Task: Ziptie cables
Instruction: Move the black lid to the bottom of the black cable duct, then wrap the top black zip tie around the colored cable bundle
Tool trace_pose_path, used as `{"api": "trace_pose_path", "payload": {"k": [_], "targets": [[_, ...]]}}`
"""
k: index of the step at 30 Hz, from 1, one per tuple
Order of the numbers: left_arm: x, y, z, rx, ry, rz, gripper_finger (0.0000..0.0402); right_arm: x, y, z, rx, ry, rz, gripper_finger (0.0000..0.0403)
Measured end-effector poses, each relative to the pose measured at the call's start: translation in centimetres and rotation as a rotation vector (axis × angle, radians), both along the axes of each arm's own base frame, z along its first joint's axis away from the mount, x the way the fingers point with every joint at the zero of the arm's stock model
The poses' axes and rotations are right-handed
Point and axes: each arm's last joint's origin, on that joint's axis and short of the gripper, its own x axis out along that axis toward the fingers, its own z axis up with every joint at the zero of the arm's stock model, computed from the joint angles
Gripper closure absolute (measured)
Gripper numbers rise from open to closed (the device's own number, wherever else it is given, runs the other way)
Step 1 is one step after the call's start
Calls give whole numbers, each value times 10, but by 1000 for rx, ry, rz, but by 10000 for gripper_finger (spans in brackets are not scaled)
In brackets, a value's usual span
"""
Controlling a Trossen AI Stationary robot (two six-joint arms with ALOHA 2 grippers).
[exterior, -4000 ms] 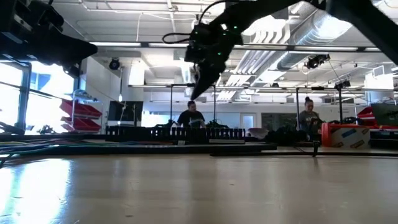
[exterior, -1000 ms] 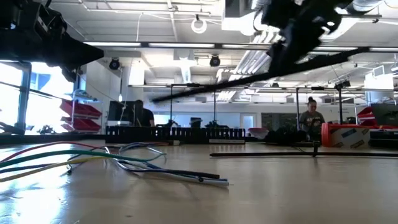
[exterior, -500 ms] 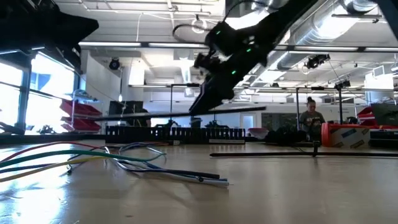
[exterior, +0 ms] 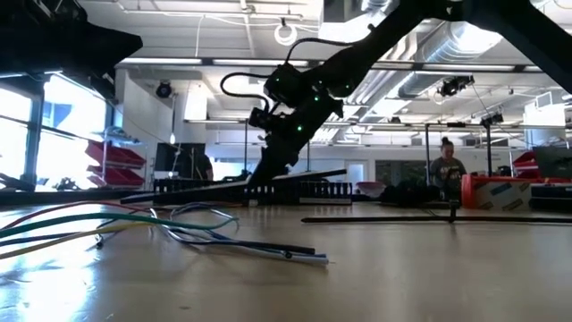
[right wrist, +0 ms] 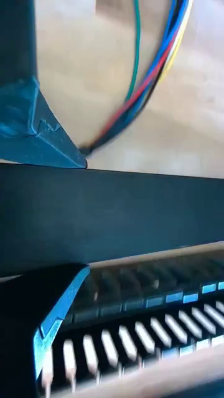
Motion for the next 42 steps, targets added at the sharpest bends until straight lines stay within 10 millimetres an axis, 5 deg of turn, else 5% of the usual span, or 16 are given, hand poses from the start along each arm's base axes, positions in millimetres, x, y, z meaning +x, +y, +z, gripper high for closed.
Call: {"api": "trace_pose_path", "payload": {"k": [4,8,16,27,38,42], "targets": [[0,0,-1,1,5,0,396,3,8,3,31,15,-10,115],[0,0,-1,2,10,0,396,5,12,3,0,25,-35,97],[0,0,-1,-5,13,-1,396,0,20,7,-23,100,-66,128],[0,0,-2,-5,18,-1,397,-2,70,2,114,196,145,208],[1,0,-4,-3,39,-1,396,-16,9,3,-4,214,-275,308],[1,0,-4,-5,40,-1,397,-13,11,6,-50,196,-298,325]]}}
